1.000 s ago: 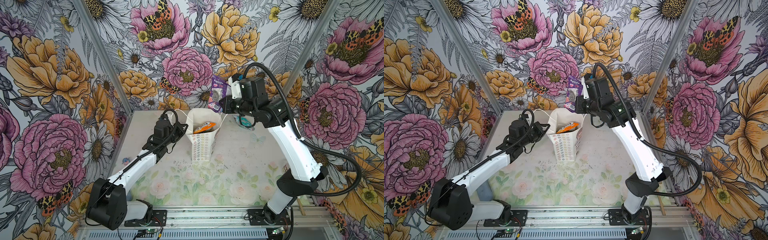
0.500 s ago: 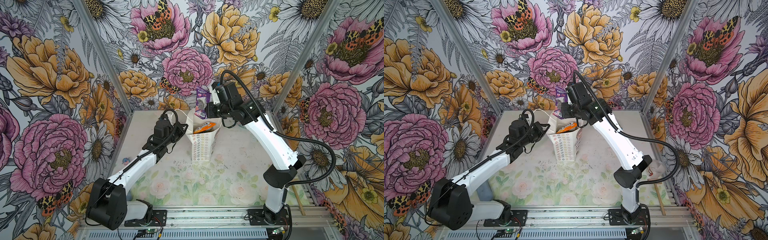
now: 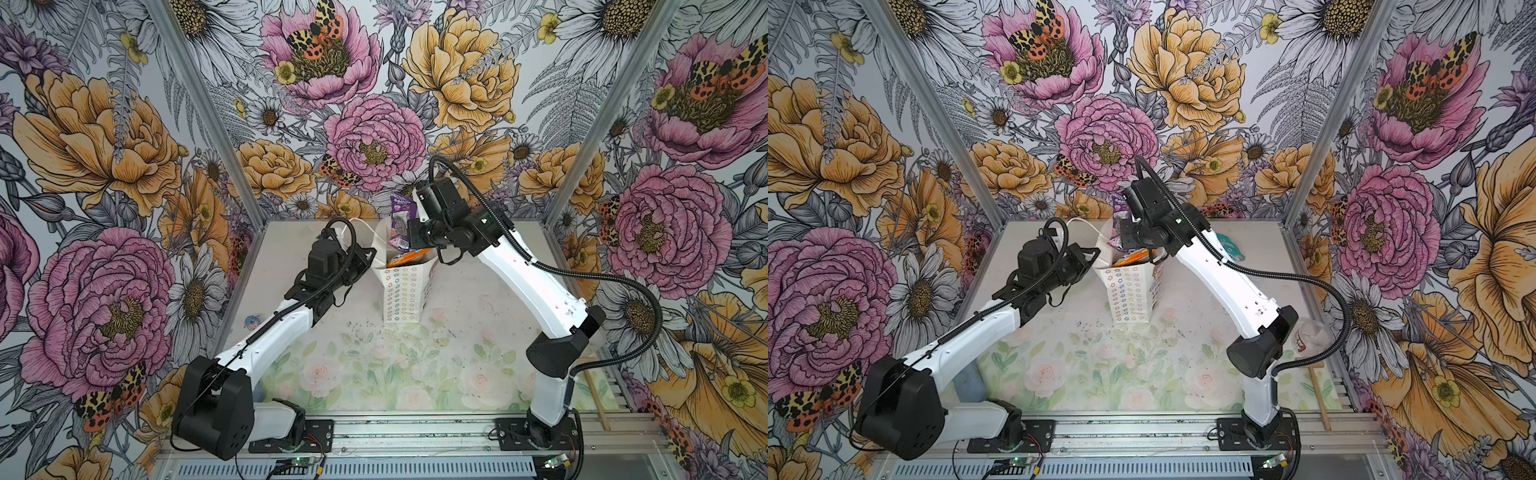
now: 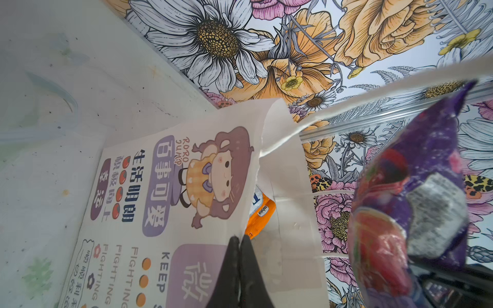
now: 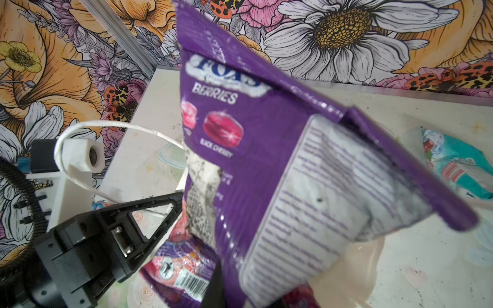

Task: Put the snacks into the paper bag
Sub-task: 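Swing the held purple packet over the bag opening beside the left gripper, then lower the purple packet into the bag with the right gripper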

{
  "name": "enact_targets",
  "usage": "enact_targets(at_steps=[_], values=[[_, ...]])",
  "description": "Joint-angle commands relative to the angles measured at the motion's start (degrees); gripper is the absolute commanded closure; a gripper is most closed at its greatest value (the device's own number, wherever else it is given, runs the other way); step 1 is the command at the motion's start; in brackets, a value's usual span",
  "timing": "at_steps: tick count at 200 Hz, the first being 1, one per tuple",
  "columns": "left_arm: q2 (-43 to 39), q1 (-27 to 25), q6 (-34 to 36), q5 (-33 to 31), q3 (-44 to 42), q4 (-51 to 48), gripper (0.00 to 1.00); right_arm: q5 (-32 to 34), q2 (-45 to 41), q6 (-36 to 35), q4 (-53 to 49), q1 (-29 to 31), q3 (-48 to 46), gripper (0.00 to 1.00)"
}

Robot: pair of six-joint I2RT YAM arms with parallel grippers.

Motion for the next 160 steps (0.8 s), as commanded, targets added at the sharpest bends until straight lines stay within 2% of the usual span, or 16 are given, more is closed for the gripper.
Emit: enact_targets(at_steps=[1, 100, 160], values=[[-1.5, -0.1, -0.2, -0.5, -0.4, 0.9, 1.00, 2.4, -0.2, 0.9, 1.8, 1.0, -1.0, 1.00], [-1.6, -0.2, -0.2, -0.4, -0.5, 0.9, 1.00, 5.7, 0.4, 1.0, 1.7, 1.9, -5.4, 1.00], [-1.8, 0.2, -0.1, -0.5, -0.5, 0.7, 1.00, 5.1, 0.5, 2.0, 1.7, 2.1, -6.7, 1.00]])
